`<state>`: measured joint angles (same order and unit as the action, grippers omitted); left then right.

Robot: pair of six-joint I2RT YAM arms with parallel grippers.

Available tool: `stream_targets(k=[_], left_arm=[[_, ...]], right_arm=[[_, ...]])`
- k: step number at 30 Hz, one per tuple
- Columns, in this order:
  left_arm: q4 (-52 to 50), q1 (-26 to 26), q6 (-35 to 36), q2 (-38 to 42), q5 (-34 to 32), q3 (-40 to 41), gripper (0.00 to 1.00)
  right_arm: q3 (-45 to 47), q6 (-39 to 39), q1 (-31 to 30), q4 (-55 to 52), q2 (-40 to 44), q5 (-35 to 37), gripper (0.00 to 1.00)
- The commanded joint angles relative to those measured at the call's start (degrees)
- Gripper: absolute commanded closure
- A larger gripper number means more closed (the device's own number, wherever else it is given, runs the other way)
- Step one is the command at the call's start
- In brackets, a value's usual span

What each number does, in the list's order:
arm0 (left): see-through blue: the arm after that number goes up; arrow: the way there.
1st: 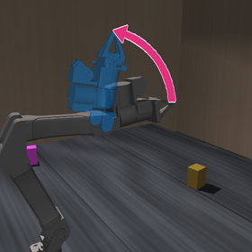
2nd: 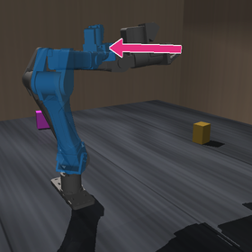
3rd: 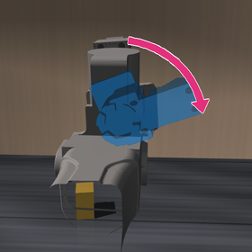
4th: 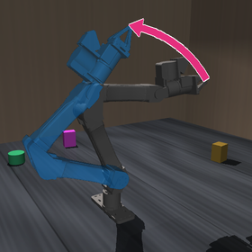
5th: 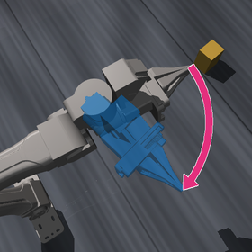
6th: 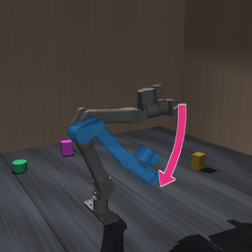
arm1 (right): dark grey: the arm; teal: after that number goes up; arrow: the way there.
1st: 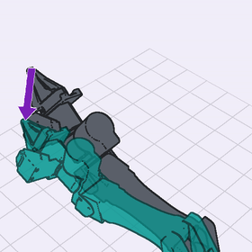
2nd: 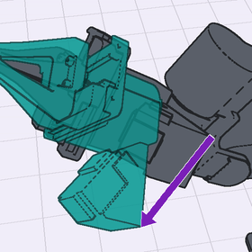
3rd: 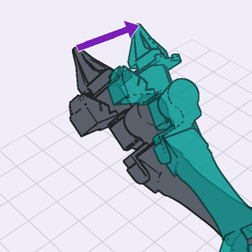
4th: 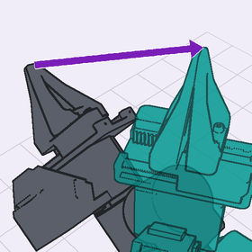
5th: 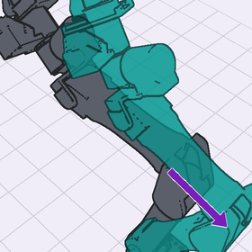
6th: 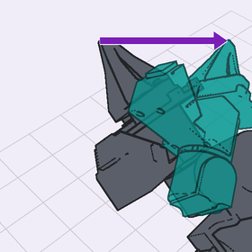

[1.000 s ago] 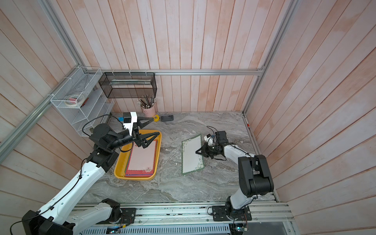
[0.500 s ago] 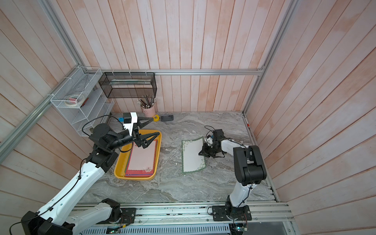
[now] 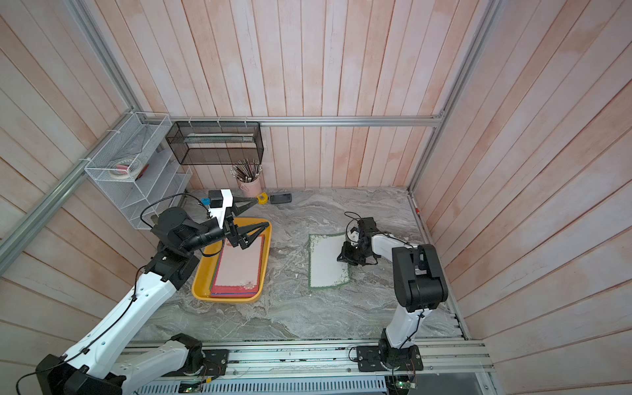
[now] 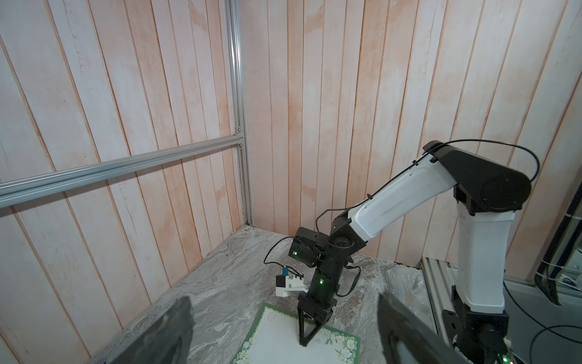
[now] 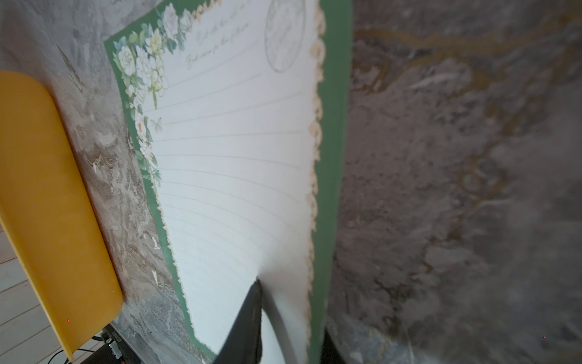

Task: Take out the stationery paper from the storage box
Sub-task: Place the stationery paper at the center of the board.

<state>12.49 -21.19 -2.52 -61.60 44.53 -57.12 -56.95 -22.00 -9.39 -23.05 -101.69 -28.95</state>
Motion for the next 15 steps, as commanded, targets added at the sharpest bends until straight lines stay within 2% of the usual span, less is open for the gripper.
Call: stream_targets(k=[1,6,15], left_arm=[[-1.0,-0.2,1.1,-0.2,-1.0,-1.9,0.08],[-1.2,-0.3,1.5,0.1,-1.3,-1.8,0.08],[-1.9,-0.3,1.7,0.4,-1.9,-2.1,0.08]], right_arm=[[0.2,1.1,0.0,-1.6,1.4,2.6,0.73],[-0.7,1.0,0.0,-3.1,2.7,5.2,0.62],[-1.9,1.4,0.1,-5.5,4.1,9.6,0.58]])
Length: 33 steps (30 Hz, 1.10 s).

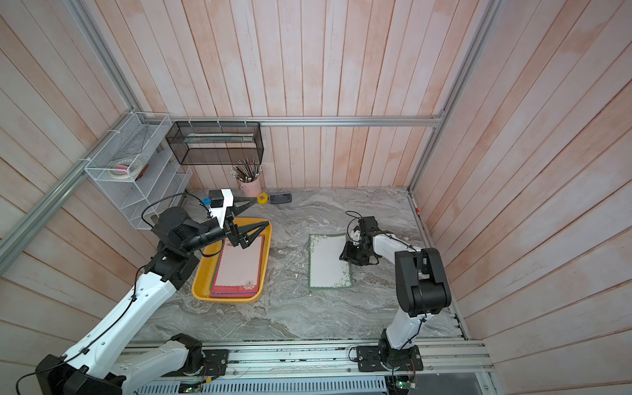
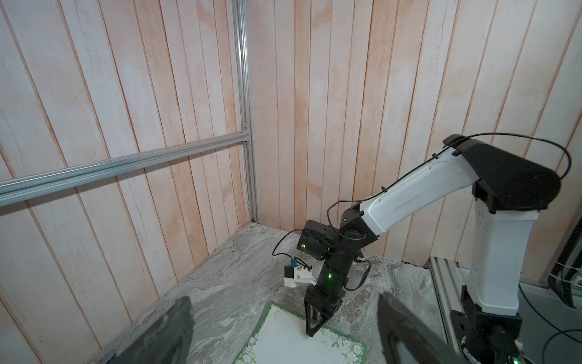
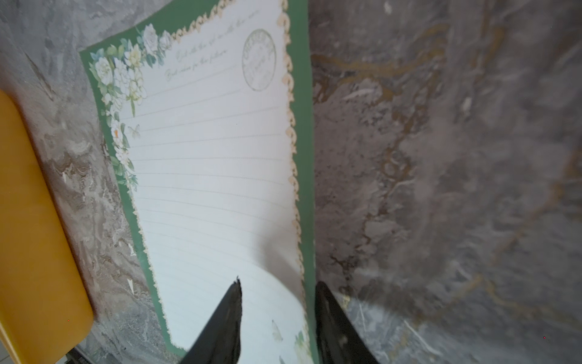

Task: Take out the stationery paper from the storage box
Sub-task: Place the stationery paper at the center of the board, then pick up the stationery paper from the storage box.

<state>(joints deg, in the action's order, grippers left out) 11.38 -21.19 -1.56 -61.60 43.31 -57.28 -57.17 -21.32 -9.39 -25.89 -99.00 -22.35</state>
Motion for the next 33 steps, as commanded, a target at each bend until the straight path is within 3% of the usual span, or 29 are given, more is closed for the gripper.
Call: stream_targets(k=[1,9,25,33], left_arm=[[-0.8,-0.3,0.9,0.5,-0.7,-1.9,0.08],[-1.2,-0.3,1.1,0.9,-1.1,-2.0,0.08],[-6.4,-0.3,5.0,1.6,-6.0,-4.0,0.09],[-10.8,-0.3,5.1,-0.1,-10.3,-7.4,0.12]], right_arm=[[-1.9,0.8,0.0,-3.0,1.6,3.7,0.56],[-3.3,1.7,0.4,-6.0,4.9,9.2,0.43],[-8.4,1.5,0.0,-12.7,16.1,16.6,0.41],[-14.2,2.3,-6.4,-13.2,19.1,23.3,0.41]])
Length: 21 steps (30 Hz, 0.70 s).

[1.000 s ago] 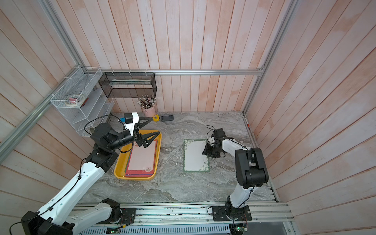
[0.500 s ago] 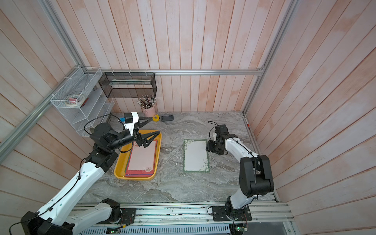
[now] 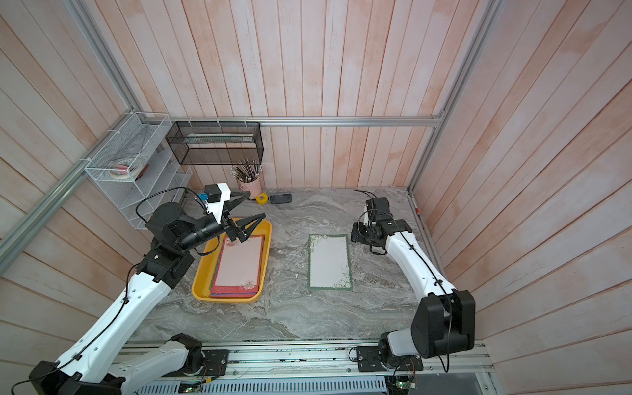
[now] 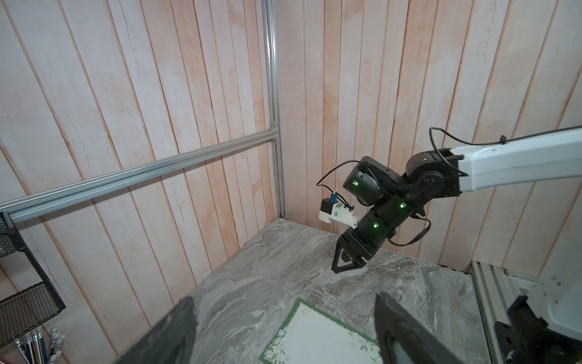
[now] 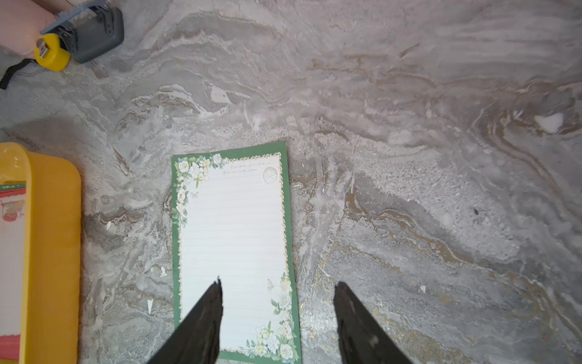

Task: Take out the stationery paper from the storage box
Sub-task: Pick up the stationery paper from the storage box.

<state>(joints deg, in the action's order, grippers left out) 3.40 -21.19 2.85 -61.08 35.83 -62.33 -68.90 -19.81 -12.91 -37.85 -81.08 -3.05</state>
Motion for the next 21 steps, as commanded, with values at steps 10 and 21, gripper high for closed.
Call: stream_targets(k=[10,21], left_arm=[[-10.9,-0.3,-0.3,-4.0,-11.5,-6.8,0.15],[-18.5,4.5,-5.0,-3.5,-18.4,-4.4,0.17]], right_arm=[[-2.7,12.8,-22.4,12.8,5.3,12.4,0.45],[7.2,9.6,-27.0,31.4,12.1,3.9,0.55]])
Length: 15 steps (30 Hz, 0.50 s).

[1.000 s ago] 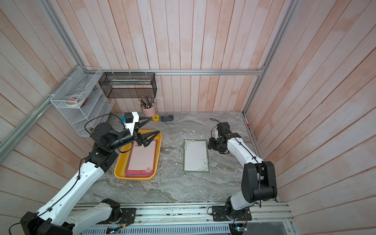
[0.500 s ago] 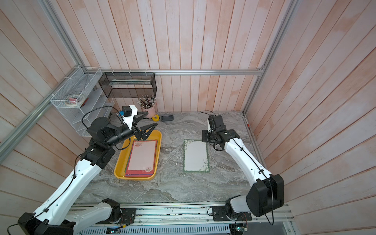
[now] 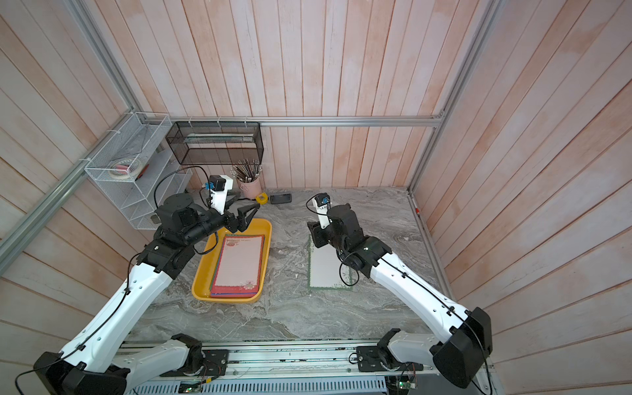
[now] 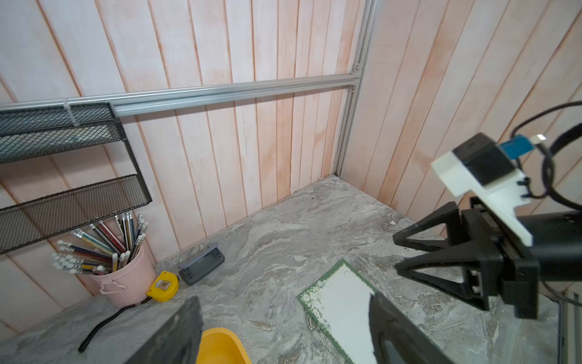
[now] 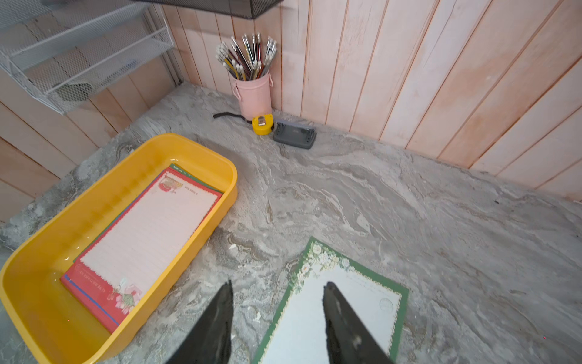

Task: Take out the stationery paper from the storage box
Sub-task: Pick up the stationery paper from the storage box.

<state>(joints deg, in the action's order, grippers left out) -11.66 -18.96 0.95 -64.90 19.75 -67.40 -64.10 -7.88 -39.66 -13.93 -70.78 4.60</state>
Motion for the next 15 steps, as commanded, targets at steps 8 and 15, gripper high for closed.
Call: stream_targets(k=[8,15], left_arm=[[-4.7,15.0,-12.5,-0.9,3.0,8.3,0.28],[-7.6,21.8,-14.1,-8.0,3.4,10.6,0.36]], right_arm=[[9.4,-15.6,-0.9,19.2,-0.7,-12.4,0.64],[3.8,-26.2,-5.1,18.1,-15.5,-17.8,0.64]])
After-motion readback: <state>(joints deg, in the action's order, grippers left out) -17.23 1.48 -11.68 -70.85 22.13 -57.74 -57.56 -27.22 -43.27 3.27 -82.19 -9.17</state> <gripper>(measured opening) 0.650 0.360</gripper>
